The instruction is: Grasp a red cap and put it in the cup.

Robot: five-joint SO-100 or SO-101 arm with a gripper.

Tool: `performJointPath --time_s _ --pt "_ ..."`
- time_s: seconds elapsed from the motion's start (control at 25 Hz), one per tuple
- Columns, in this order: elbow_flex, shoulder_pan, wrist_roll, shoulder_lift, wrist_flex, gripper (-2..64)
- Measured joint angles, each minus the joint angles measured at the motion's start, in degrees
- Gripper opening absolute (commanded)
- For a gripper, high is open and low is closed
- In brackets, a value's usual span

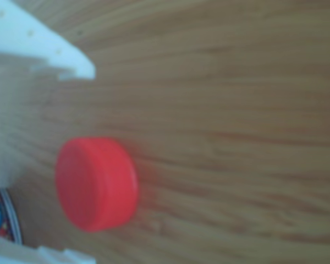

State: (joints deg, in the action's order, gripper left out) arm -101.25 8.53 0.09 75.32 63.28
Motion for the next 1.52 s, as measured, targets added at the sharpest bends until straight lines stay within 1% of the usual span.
performJointPath --time_s 0.76,0.84,0.88,0.92,0.96,1.04,1.08,1.16,1.28,1.52 --pt "0.00 0.00 0.00 -1.67 -0.18 40.9" --pt "0.00 -0.26 0.00 -1.67 -0.26 39.7" --pt "0.00 -0.53 0.00 -1.67 -0.35 36.4" --pt "0.00 -0.79 0.00 -1.67 -0.44 31.2" --pt "0.00 -0.97 0.00 -1.67 -0.62 24.6" --pt "0.26 -0.88 0.00 -1.58 -0.70 8.8" --pt "0.79 -0.79 0.00 -1.58 -0.70 2.9" --pt "0.97 -0.62 0.00 -1.58 -0.97 4.1" --pt "0.97 -0.62 -0.09 -1.58 -1.49 -0.2" --pt "0.97 -2.11 -0.09 -1.58 -1.49 -0.4"
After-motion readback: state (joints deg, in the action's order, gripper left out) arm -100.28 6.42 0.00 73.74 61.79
